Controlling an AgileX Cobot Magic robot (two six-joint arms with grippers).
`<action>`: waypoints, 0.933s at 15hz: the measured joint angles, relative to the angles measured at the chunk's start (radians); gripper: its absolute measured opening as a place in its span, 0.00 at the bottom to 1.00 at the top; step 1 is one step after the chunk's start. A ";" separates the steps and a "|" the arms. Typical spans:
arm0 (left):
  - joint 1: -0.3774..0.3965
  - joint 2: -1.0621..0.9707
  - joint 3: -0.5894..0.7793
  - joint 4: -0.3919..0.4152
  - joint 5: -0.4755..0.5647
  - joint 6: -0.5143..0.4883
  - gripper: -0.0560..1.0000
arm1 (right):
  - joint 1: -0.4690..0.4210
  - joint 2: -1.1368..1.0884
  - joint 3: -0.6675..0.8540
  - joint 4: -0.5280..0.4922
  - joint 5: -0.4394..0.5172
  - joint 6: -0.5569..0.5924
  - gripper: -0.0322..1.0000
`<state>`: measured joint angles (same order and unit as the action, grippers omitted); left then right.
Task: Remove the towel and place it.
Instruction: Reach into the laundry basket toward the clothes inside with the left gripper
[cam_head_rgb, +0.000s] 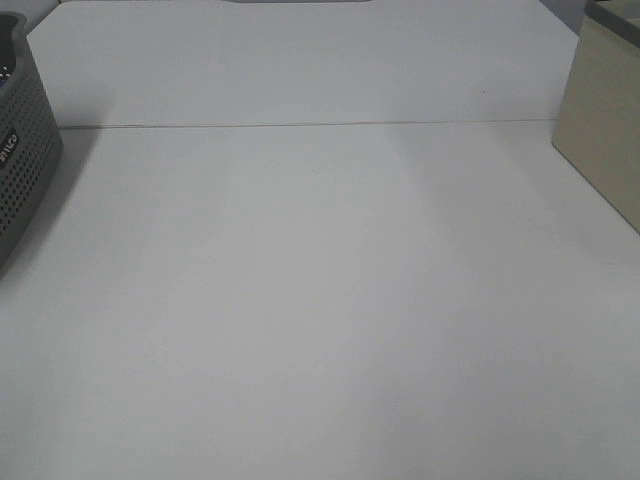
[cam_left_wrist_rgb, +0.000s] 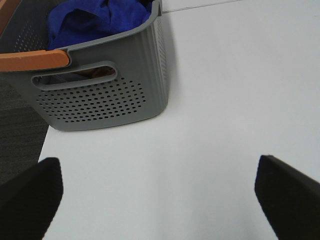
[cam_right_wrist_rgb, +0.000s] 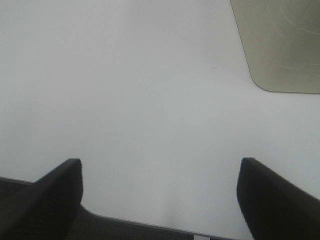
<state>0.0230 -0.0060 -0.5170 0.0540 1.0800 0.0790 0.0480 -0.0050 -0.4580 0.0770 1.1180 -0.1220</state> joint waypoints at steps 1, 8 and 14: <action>0.000 0.000 0.000 0.001 0.000 0.000 0.99 | 0.000 0.000 0.000 0.000 0.000 0.000 0.83; 0.000 0.083 -0.048 -0.006 0.030 0.007 0.99 | 0.000 0.000 0.000 0.000 0.000 0.000 0.83; 0.000 0.446 -0.376 -0.046 0.134 0.350 0.99 | 0.000 0.000 0.000 0.000 0.000 0.000 0.83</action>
<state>0.0230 0.4400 -0.8930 0.0080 1.2140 0.4290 0.0480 -0.0050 -0.4580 0.0770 1.1180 -0.1220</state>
